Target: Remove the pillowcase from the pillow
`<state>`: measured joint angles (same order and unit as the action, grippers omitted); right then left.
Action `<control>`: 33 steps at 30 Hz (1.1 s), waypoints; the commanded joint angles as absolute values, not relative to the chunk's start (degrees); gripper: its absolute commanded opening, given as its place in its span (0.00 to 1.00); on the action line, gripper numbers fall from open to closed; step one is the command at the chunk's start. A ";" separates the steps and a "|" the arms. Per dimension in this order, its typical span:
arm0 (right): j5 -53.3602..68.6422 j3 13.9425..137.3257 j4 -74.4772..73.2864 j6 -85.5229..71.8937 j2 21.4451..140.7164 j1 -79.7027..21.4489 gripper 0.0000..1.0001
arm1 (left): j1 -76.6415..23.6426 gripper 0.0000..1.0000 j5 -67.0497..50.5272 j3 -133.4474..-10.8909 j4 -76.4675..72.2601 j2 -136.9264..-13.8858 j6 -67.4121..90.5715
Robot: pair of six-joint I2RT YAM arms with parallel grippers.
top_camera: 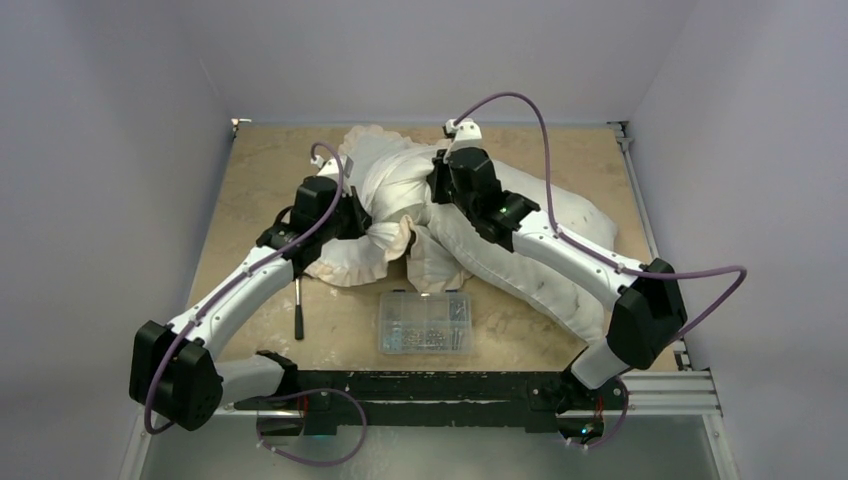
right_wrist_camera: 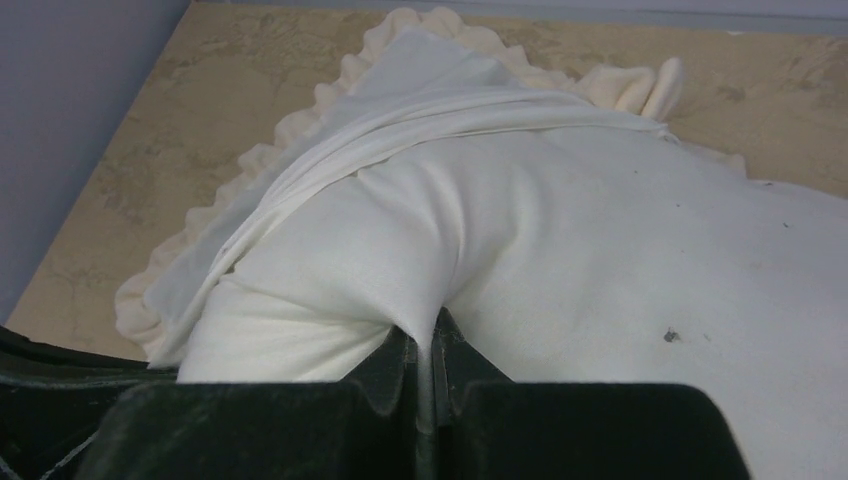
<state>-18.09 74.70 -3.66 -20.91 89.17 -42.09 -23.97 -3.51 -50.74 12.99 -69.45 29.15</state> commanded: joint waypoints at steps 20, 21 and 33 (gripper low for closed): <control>-18.87 75.76 5.18 -28.91 83.00 -32.61 0.00 | -24.06 0.76 -15.32 -60.10 9.95 -62.69 38.22; -18.89 75.76 5.26 -28.92 83.19 -32.61 0.00 | -24.60 0.76 -15.86 -60.11 10.04 -62.64 38.35; -17.44 75.89 6.24 -29.42 85.02 -32.61 0.00 | -31.20 0.78 -8.10 -57.56 15.12 -64.99 35.39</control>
